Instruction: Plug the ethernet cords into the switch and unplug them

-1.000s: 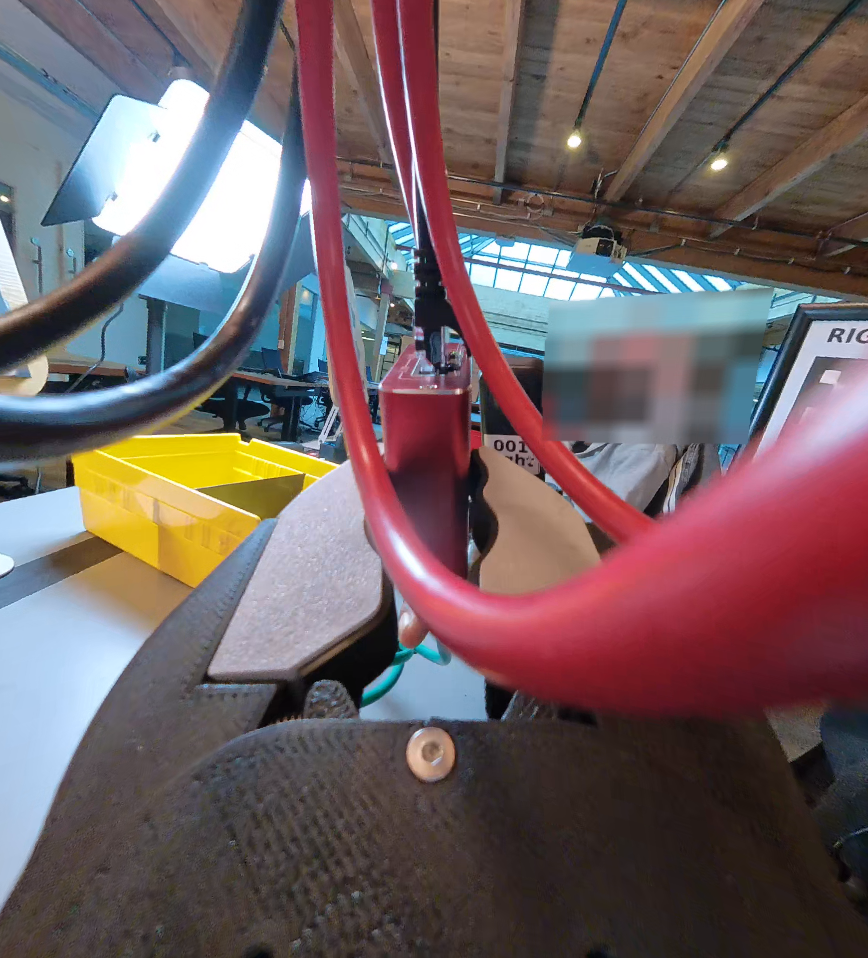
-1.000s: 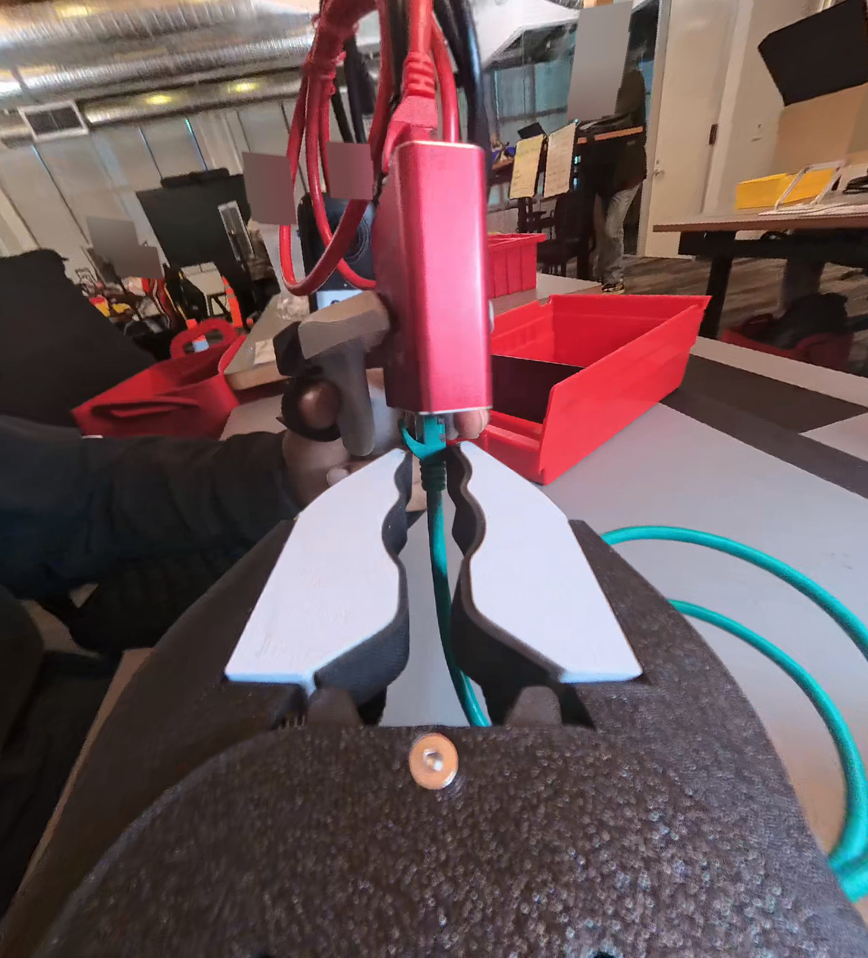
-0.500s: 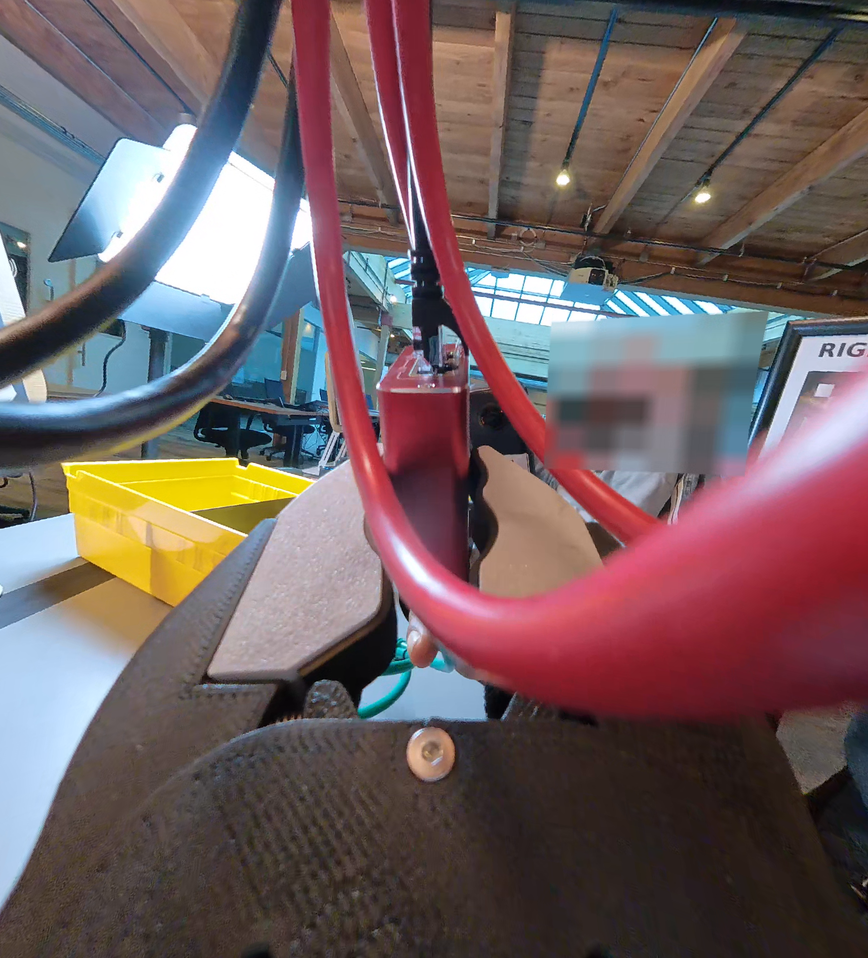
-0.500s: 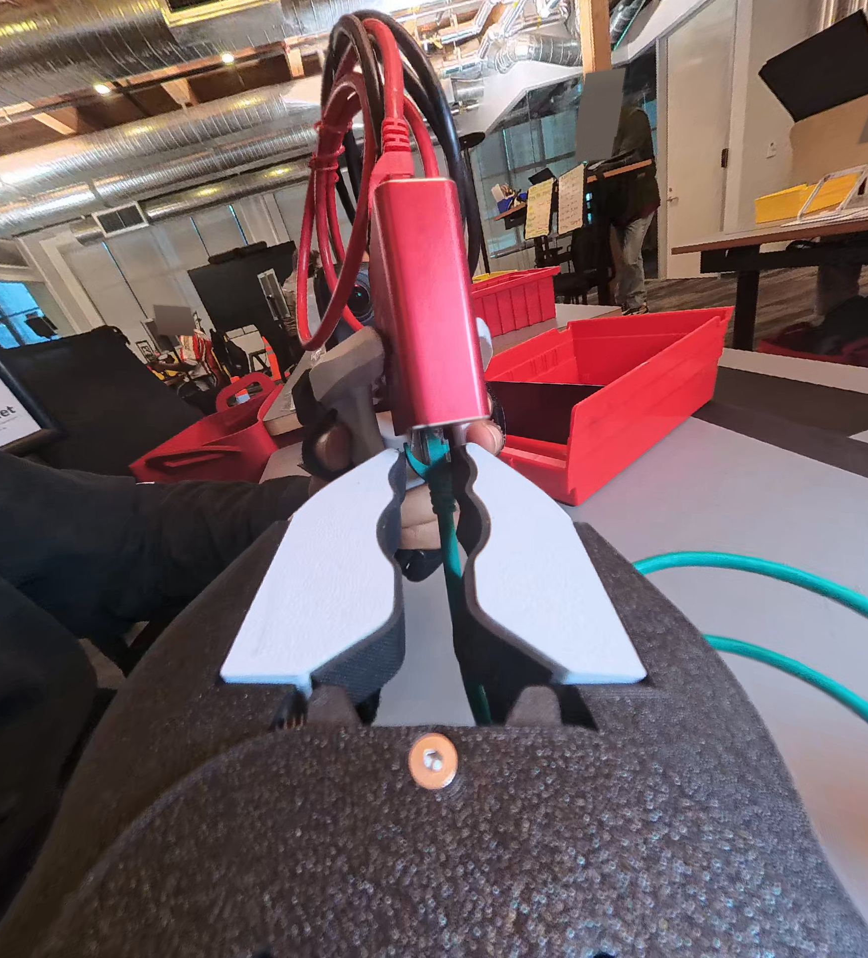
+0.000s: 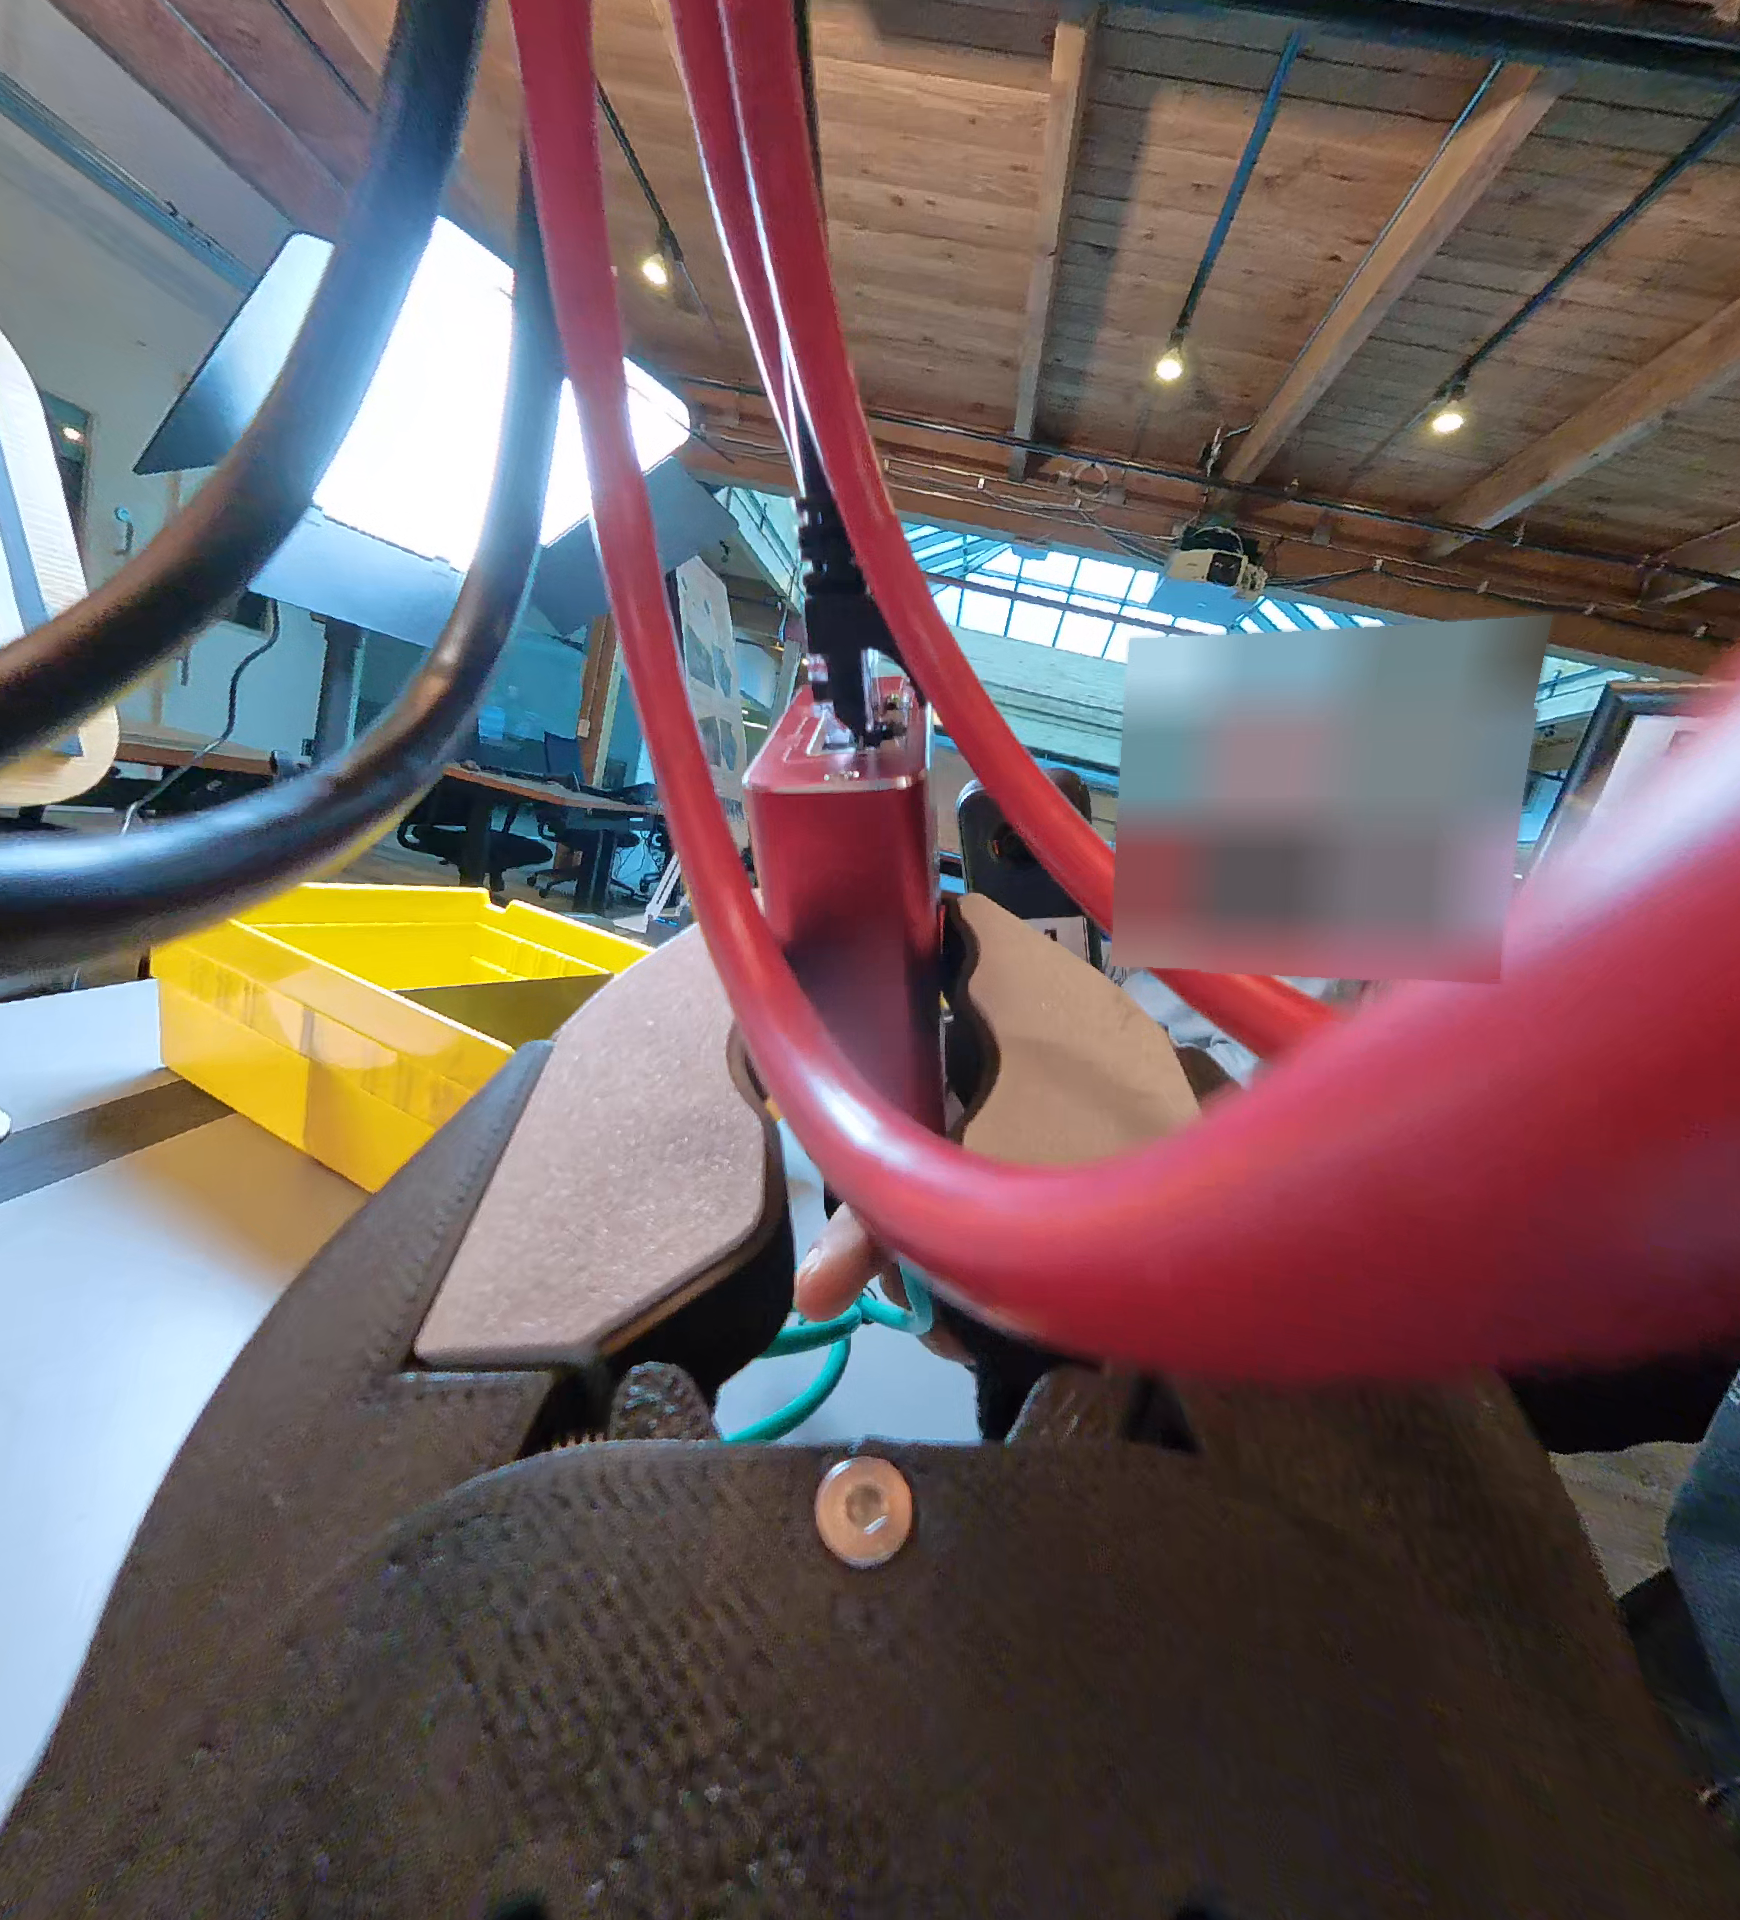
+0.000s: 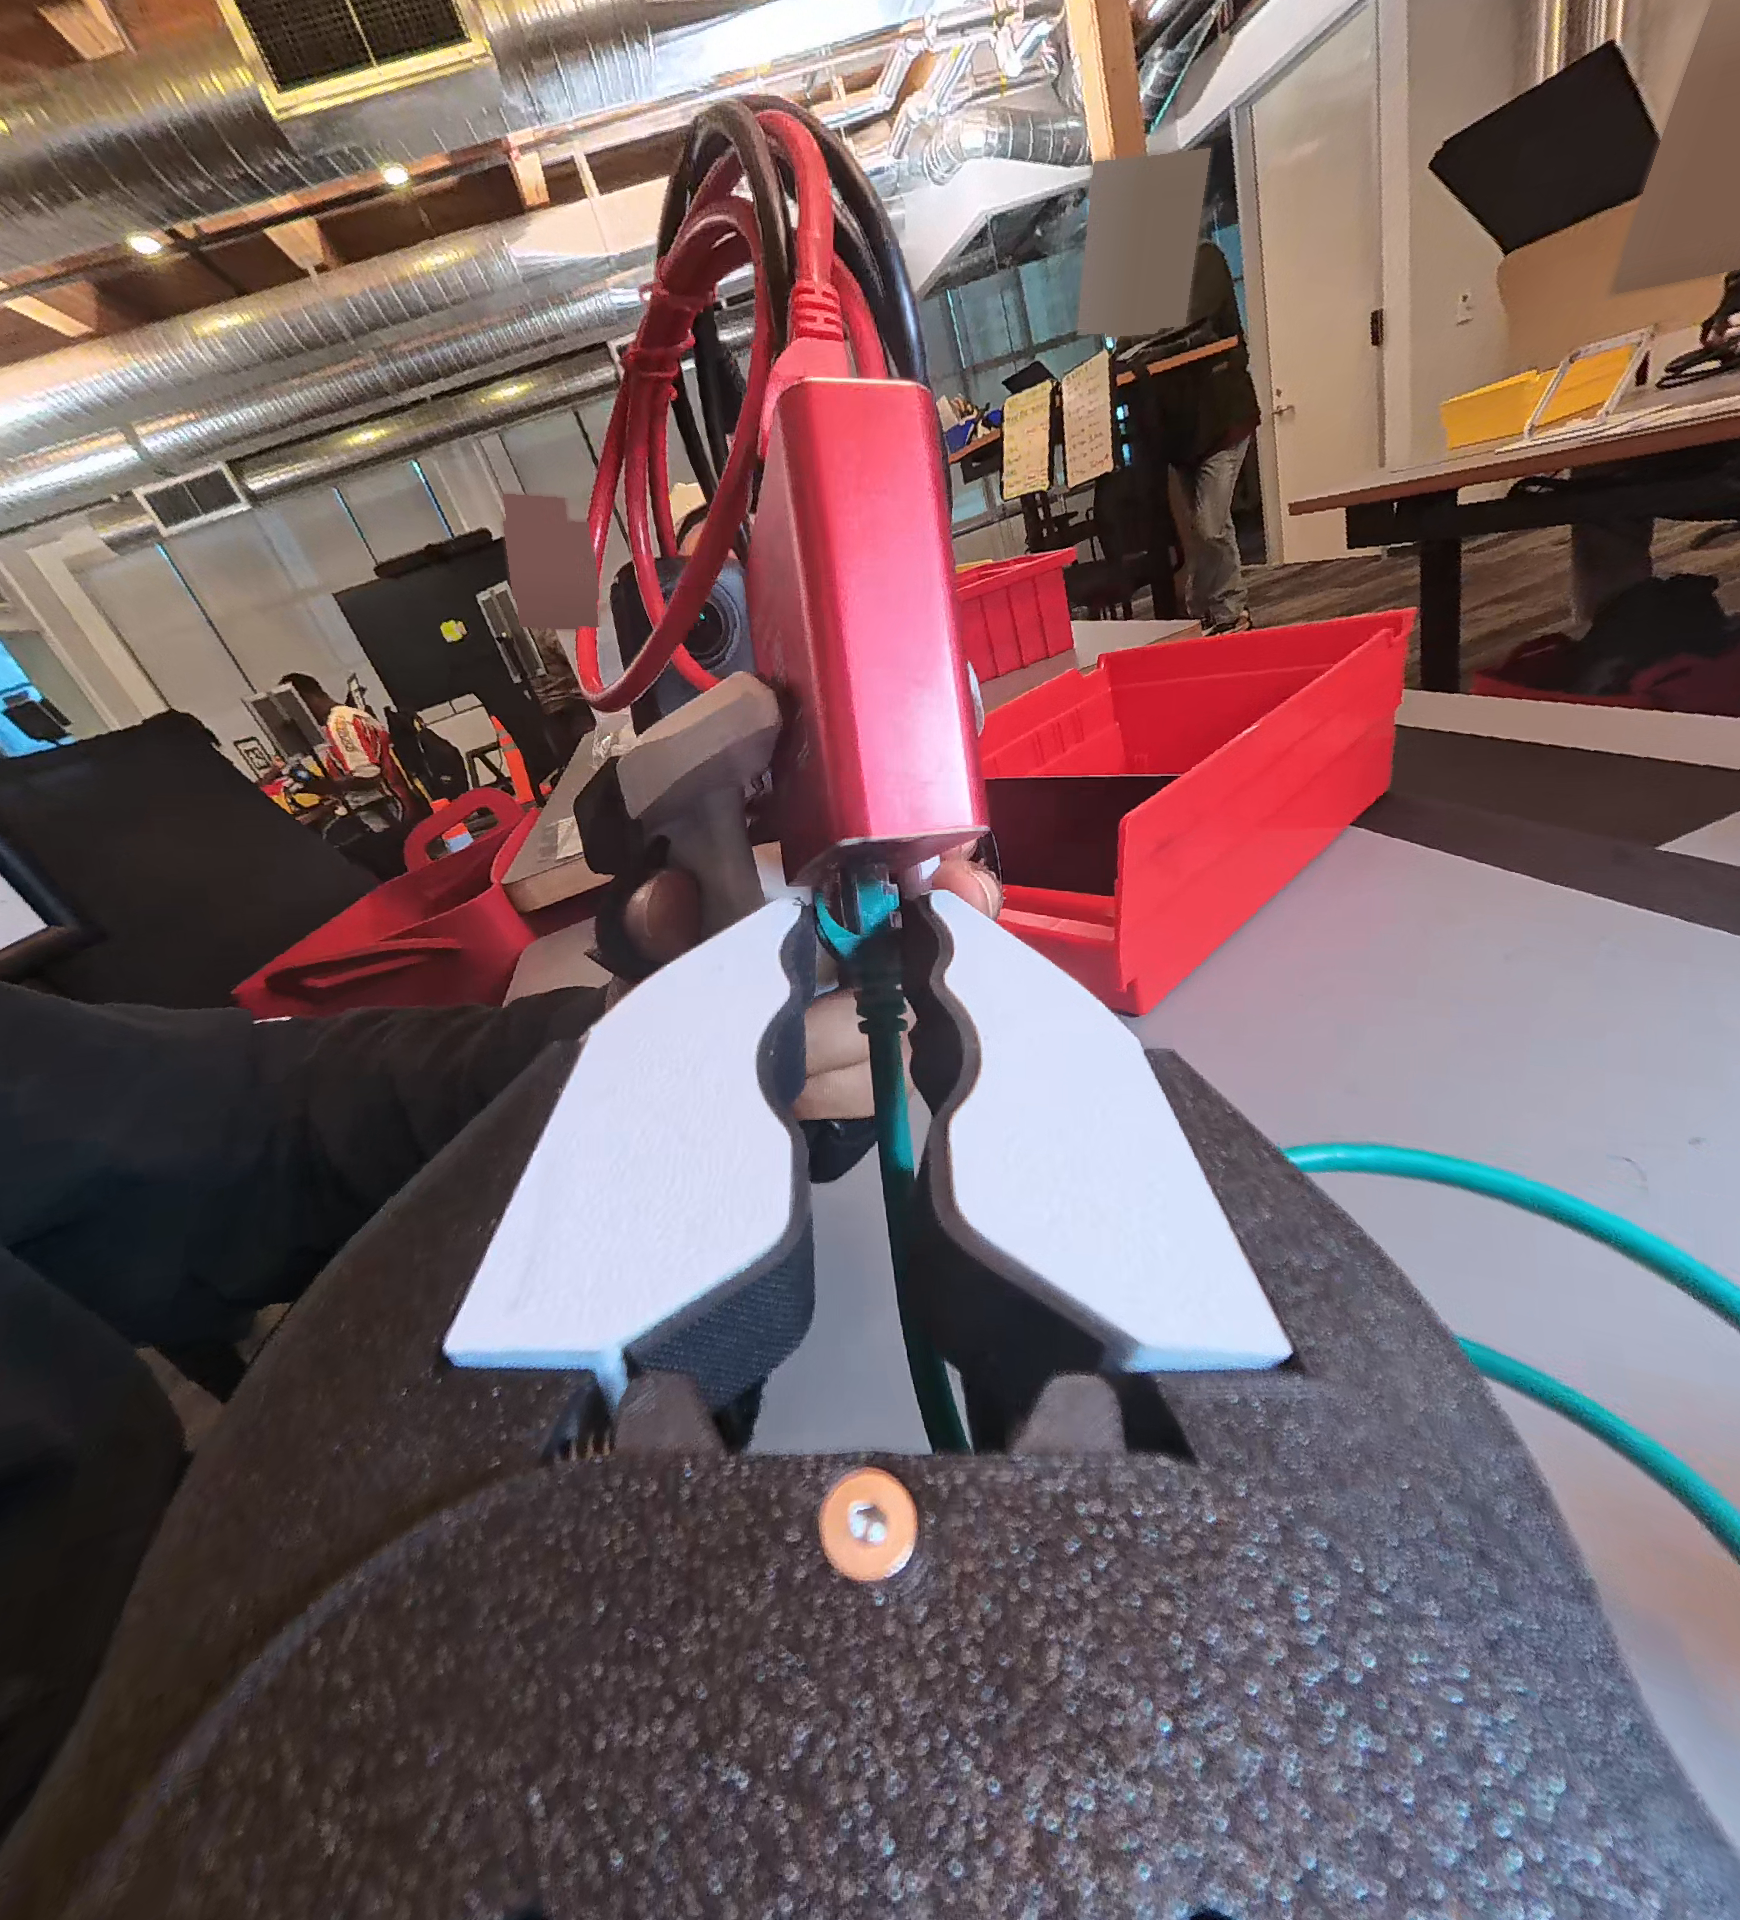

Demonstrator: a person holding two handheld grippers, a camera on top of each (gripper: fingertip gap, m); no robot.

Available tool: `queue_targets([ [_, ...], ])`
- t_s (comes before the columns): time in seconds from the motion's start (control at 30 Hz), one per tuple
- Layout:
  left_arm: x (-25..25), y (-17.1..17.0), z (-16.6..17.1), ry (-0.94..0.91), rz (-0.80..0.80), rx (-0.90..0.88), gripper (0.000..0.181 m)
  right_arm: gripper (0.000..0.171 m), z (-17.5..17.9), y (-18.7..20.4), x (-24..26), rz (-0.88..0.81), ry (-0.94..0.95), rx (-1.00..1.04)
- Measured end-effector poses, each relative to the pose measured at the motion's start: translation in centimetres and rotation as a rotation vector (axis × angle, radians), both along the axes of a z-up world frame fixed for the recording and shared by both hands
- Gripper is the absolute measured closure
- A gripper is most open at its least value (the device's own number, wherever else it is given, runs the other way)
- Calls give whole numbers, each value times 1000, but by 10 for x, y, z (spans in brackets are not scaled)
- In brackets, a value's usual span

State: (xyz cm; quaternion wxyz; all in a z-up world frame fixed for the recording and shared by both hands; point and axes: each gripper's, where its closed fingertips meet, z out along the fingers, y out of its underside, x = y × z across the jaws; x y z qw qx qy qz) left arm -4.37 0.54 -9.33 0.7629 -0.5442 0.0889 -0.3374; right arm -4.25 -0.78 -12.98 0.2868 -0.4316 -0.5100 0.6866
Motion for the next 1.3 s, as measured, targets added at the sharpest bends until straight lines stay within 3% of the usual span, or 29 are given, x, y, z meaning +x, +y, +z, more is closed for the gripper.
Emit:
queue_targets([
  [0.17,6,0,-3,66,-53,-70,136,157,-6,2,-3,-17,-47,40],
  [0.27,1,4,-10,76,-10,-99,151,157,-12,-1,-4,-14,-67,74],
  [0.43,2,0,-10,92,-45,-84,153,157,-14,1,-7,-31,-87,43],
  [0.8,4,0,-11,156,33,-47,153,157,-19,5,-8,19,-119,49],
  [0.87,14,-25,24,74,-82,129,154,158,-52,24,-16,-97,-239,147],
  [0.9,18,-34,43,84,-78,178,154,158,-58,24,-13,-48,-251,55],
  [0.97,8,-29,44,301,120,133,154,157,-35,15,-8,-10,-172,66],
  [1.0,-4,-27,39,316,159,102,154,157,-19,10,-7,-9,-130,99],
  [1.17,-44,-17,3,268,210,-85,155,157,10,24,5,-73,-123,226],
  [1.3,-47,-13,-29,103,120,-204,157,157,38,62,28,-176,-123,308],
])
